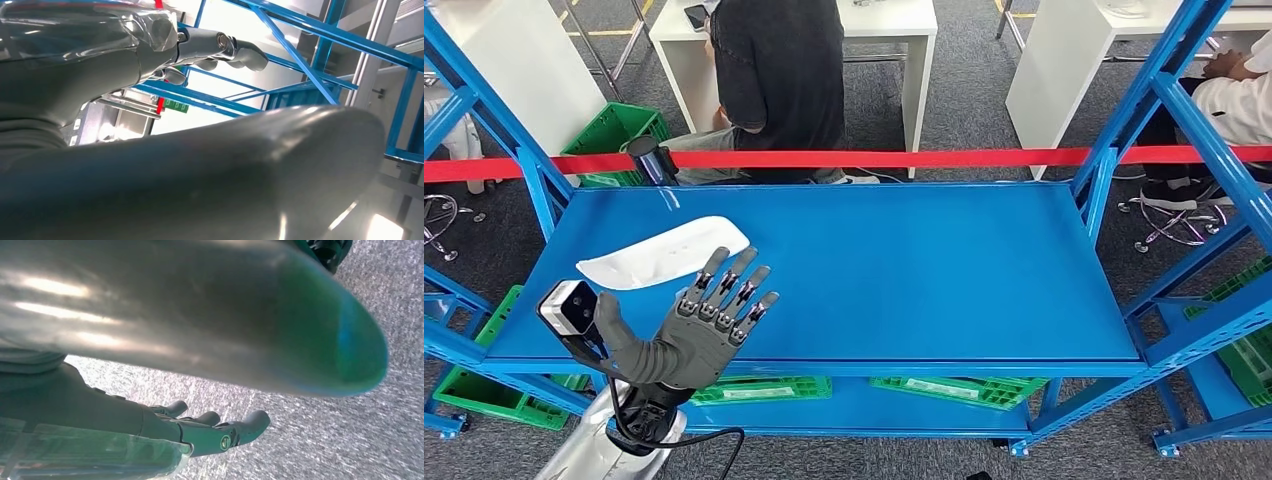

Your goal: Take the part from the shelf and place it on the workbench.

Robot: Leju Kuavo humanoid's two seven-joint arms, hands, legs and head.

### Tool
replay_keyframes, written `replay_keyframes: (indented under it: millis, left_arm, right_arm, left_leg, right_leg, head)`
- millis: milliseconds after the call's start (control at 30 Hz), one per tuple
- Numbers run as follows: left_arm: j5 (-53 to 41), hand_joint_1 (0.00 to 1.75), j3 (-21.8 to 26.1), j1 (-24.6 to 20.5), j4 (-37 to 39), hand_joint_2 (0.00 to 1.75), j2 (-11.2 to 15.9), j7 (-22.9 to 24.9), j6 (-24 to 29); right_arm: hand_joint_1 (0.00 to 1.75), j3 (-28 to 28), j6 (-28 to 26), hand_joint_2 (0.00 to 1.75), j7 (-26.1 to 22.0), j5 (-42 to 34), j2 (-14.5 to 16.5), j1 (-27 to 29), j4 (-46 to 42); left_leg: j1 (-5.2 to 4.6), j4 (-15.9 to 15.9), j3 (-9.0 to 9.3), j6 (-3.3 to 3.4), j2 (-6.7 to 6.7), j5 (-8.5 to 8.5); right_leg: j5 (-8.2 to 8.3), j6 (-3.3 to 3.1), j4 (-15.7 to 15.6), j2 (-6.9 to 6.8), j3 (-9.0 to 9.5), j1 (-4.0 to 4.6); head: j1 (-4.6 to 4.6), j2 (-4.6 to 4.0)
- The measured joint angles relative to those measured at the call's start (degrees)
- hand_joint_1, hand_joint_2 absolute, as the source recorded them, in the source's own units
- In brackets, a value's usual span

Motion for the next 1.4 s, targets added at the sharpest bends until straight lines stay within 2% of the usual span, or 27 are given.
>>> replay_keyframes:
  millis: [33, 67, 133, 200, 233, 333, 367, 400, 467, 533, 567, 600, 633, 700, 733, 800, 867, 933, 1000, 1033, 1067, 1100, 1133, 1200, 1267, 1333, 1400]
  left_arm:
    - [0.0, 0.00, 0.0, 0.0, 0.0, 0.00, 0.0, 0.0, 0.0]
    - [0.0, 0.00, 0.0, 0.1, 0.0, 0.00, 0.0, 0.0, 0.0]
    - [0.0, 0.00, 0.0, 0.0, 0.0, 0.00, 0.1, -0.1, 0.0]
    - [0.0, 0.00, 0.1, 0.0, 0.0, 0.00, 0.1, -0.1, 0.0]
    - [0.0, 0.00, 0.1, 0.0, -0.1, 0.00, 0.1, -0.1, 0.0]
    - [0.1, 0.00, 0.1, 0.1, -0.2, 0.00, 0.1, -0.2, 0.0]
    - [0.1, 0.00, 0.1, 0.1, -0.3, 0.00, 0.1, -0.2, 0.0]
    - [0.1, 0.00, 0.1, 0.2, -0.4, 0.00, 0.1, -0.2, -0.1]
    - [0.2, 0.00, 0.1, 0.3, -0.5, 0.00, 0.1, -0.2, -0.1]
    - [0.1, 0.00, 0.0, 0.5, -0.5, 0.00, 0.1, -0.2, -0.1]
    - [0.0, 0.00, 0.0, 0.7, -0.5, 0.00, 0.1, -0.2, 0.0]
    - [-0.1, 0.00, 0.0, 0.8, -0.5, 0.00, 0.1, -0.2, 0.0]
    - [-0.2, 0.00, 0.0, 0.9, -0.5, 0.00, 0.1, -0.2, 0.0]
    - [-0.3, 0.00, 0.0, 1.0, -0.5, 0.00, 0.1, 0.0, 0.0]
    - [-0.3, 0.00, 0.0, 1.1, -0.5, 0.00, 0.1, 0.2, -0.1]
    - [-0.3, 0.00, -0.1, 1.2, -0.5, 0.00, 0.1, 0.5, -0.3]
    - [-0.3, 0.00, -0.2, 1.3, -0.5, 0.00, 0.2, 0.7, -0.5]
    - [-0.3, 0.00, -0.4, 1.1, -0.5, 0.00, 0.2, 0.7, -0.6]
    - [-0.3, 0.00, -0.6, 1.0, -0.4, 0.00, 0.2, 0.7, -0.6]
    - [-0.3, 0.00, -0.7, 1.0, -0.3, 0.00, 0.2, 0.7, -0.6]
    - [-0.3, 0.00, -0.7, 1.0, -0.3, 0.00, 0.2, 0.6, -0.5]
    - [-0.3, 0.00, -0.8, 1.0, -0.2, 0.00, 0.1, 0.4, -0.4]
    - [-0.3, 0.00, -0.8, 0.9, -0.1, 0.00, 0.1, 0.1, -0.3]
    - [-0.3, 0.00, -0.7, 0.5, -0.1, 0.00, 0.1, -0.4, 0.1]
    - [-0.3, 0.00, -0.7, 0.0, -0.2, 0.00, -0.1, -0.9, 0.6]
    - [-0.4, 0.00, -0.7, -0.1, -0.3, 0.00, -0.2, -1.1, 1.1]
    - [-0.5, 0.00, -0.7, -0.3, -0.5, 0.00, -0.4, -1.3, 1.3]
  right_arm:
    - [0.00, 0.0, 0.0, 0.00, 0.0, 0.0, 0.0, 0.0, 0.0]
    - [0.00, 0.0, 0.0, 0.00, 0.0, 0.0, 0.0, 0.0, 0.0]
    - [0.00, 0.0, 0.1, 0.00, 0.0, 0.0, 0.0, 0.1, 0.0]
    - [0.00, 0.0, 0.1, 0.00, 0.0, 0.0, 0.0, 0.0, 0.0]
    - [0.00, 0.0, 0.0, 0.00, 0.0, 0.1, 0.0, 0.0, 0.0]
    - [0.00, 0.1, -0.1, 0.00, -0.2, 0.6, 0.0, 0.0, 0.0]
    - [0.00, 0.2, -0.1, 0.00, -0.3, 0.8, 0.0, 0.0, 0.0]
    - [0.00, 0.3, -0.1, 0.00, -0.4, 1.0, 0.0, -0.1, 0.0]
    - [0.00, 0.4, -0.1, 0.00, -0.4, 1.1, 0.0, 0.0, 0.0]
    - [0.00, 0.6, -0.2, 0.00, -0.4, 1.3, -0.1, 0.1, 0.0]
    - [0.00, 0.7, -0.3, 0.00, -0.5, 1.4, -0.1, 0.1, 0.0]
    - [0.00, 0.7, -0.5, 0.00, -0.6, 1.5, -0.2, 0.2, 0.0]
    - [0.00, 0.8, -0.7, 0.00, -0.7, 1.6, -0.3, 0.3, 0.0]
    - [0.00, 0.9, -1.0, 0.00, -1.0, 1.6, -0.6, 0.4, 0.1]
    - [0.00, 1.0, -1.2, 0.00, -1.1, 1.6, -0.7, 0.4, 0.1]
    - [0.00, 1.1, -1.3, 0.00, -1.4, 1.4, -0.8, 0.5, 0.1]
    - [0.00, 1.1, -1.3, 0.00, -1.5, 1.1, -0.8, 0.7, 0.2]
    - [0.00, 1.1, -1.4, 0.00, -1.6, 0.9, -0.8, 0.9, 0.2]
    - [0.00, 1.1, -1.4, 0.00, -1.6, 0.8, -0.9, 1.2, 0.3]
    - [0.00, 1.1, -1.4, 0.00, -1.6, 0.8, -0.9, 1.3, 0.3]
    - [0.00, 1.1, -1.5, 0.00, -1.6, 0.8, -0.8, 1.3, 0.4]
    - [0.00, 1.1, -1.5, 0.00, -1.7, 0.8, -0.8, 1.3, 0.4]
    - [0.00, 1.1, -1.5, 0.00, -1.9, 0.7, -0.7, 1.3, 0.4]
    - [0.00, 1.1, -1.5, 0.00, -2.2, 0.7, -0.5, 1.0, 0.4]
    - [0.00, 1.1, -1.6, 0.00, -2.4, 0.6, -0.4, 0.6, 0.4]
    - [0.00, 1.1, -1.7, 0.00, -2.4, 0.6, -0.2, 0.2, 0.4]
    - [0.00, 1.1, -1.8, 0.00, -2.4, 0.6, -0.1, -0.3, 0.3]
  left_leg:
    - [0.31, 1.9, -1.33, -0.23, 0.12, -0.07]
    - [0.56, 1.6, -1.52, -0.35, 0.23, 1.01]
    - [0.85, -5.6, 1.45, -0.24, 0.43, 5.56]
    - [0.62, -12.7, 4.89, 0.18, 0.51, 8.15]
    - [0.42, -14.1, 5.57, 0.43, 0.49, 8.21]
    - [0.17, -14.7, 6.02, 1.39, 0.33, 7.98]
    - [0.23, -15.1, 6.35, 1.84, 0.33, 8.09]
    - [0.29, -15.5, 6.70, 2.24, 0.35, 8.20]
    - [0.16, -15.8, 7.00, 2.78, 0.31, 8.15]
    - [-0.14, -15.8, 7.08, 2.96, -0.13, 8.02]
    - [-0.25, -15.7, 7.16, 2.98, -0.53, 7.96]
    - [-0.32, -15.7, 7.28, 2.94, -0.98, 7.90]
    - [-0.36, -15.6, 7.38, 2.84, -1.47, 7.81]
    - [-0.60, -15.2, 7.36, 2.45, -2.46, 7.50]
    - [-0.69, -15.0, 7.27, 2.27, -2.89, 7.37]
    - [-0.65, -14.8, 7.10, 1.96, -3.55, 7.22]
    - [-0.51, -13.9, 6.69, 1.47, -3.07, 6.49]
    - [-0.26, -9.1, 4.49, 0.70, -1.35, 3.80]
    - [0.21, -1.1, 0.42, 0.01, -0.14, 0.46]
    - [0.42, 1.6, -1.14, -0.21, 0.10, -0.19]
    - [0.57, 2.3, -1.67, -0.33, 0.28, 0.26]
    - [0.67, 0.4, -0.94, -0.34, 0.52, 1.77]
    - [0.69, -3.4, 0.87, -0.21, 1.01, 3.90]
    - [0.25, -11.3, 4.82, 0.42, 3.37, 6.88]
    - [-0.38, -14.4, 6.20, 1.09, 4.56, 7.31]
    - [-0.46, -14.8, 6.27, 1.69, 3.27, 7.47]
    - [-0.16, -15.6, 6.99, 2.43, 2.04, 8.01]
  right_leg:
    - [-0.16, -0.02, 0.0, 0.00, 0.19, -0.01]
    - [-0.34, 0.03, 0.0, 0.02, 0.42, -0.02]
    - [-0.77, 0.31, 0.0, 0.11, 1.11, -0.08]
    - [-1.15, 0.79, -0.1, 0.16, 1.47, 0.14]
    - [-1.26, 1.11, -0.1, 0.14, 1.44, 0.22]
    - [-1.50, 2.02, -0.2, -0.06, 1.35, 0.21]
    - [-2.04, 2.05, 0.8, -0.12, 0.95, 0.21]
    - [-3.02, 1.90, 2.9, -0.15, -0.04, 0.22]
    - [-5.97, 1.34, 10.5, -0.17, -3.97, 0.24]
    - [-7.61, 1.42, 16.7, -0.17, -7.62, 0.26]
    - [-7.08, 1.78, 16.6, -0.17, -7.92, 0.26]
    - [-5.63, 2.26, 14.1, -0.09, -6.98, 0.26]
    - [-3.67, 2.68, 9.8, 0.31, -5.07, 0.24]
    - [-0.63, 2.61, 2.2, 1.27, -1.53, 0.29]
    - [0.00, 2.26, 0.4, 1.50, -0.62, 0.35]
    - [0.20, 1.47, 0.0, 0.91, -0.20, 0.43]
    - [0.23, 0.88, -0.2, 0.25, 0.13, 0.22]
    - [0.12, 0.39, -0.3, -0.40, 0.48, -0.01]
    - [-0.08, 0.13, -0.3, -1.17, 0.62, 0.04]
    - [-0.15, 0.07, -0.2, -1.60, 0.65, 0.06]
    - [-0.24, 0.06, -0.2, -2.04, 0.72, 0.07]
    - [-0.36, 0.10, -0.2, -2.45, 0.87, 0.06]
    - [-0.51, 0.20, -0.3, -2.86, 1.09, 0.06]
    - [-0.87, 0.60, -0.3, -3.61, 1.51, 0.34]
    - [-1.16, 1.11, -0.3, -4.53, 1.70, 0.69]
    - [-1.35, 1.69, -0.5, -5.48, 1.90, 0.77]
    - [-2.42, 1.89, 1.0, -4.25, 1.43, 0.63]
  head:
    - [-0.01, 0.00]
    - [-0.01, 0.00]
    - [-0.01, 0.00]
    - [0.01, 0.00]
    - [0.03, 0.00]
    - [0.05, 0.00]
    - [0.09, 0.00]
    - [0.15, 0.00]
    - [0.26, 0.00]
    - [0.27, 0.00]
    - [0.27, 0.00]
    - [0.28, 0.00]
    - [0.28, 0.00]
    - [0.27, 0.00]
    - [0.25, 0.00]
    - [0.23, 0.00]
    - [0.15, 0.00]
    - [0.02, 0.00]
    - [-0.03, 0.00]
    - [-0.03, 0.00]
    - [-0.03, 0.00]
    - [-0.03, 0.00]
    - [-0.03, 0.00]
    - [0.00, 0.00]
    - [0.03, 0.00]
    - [0.03, 0.00]
    - [0.15, 0.00]
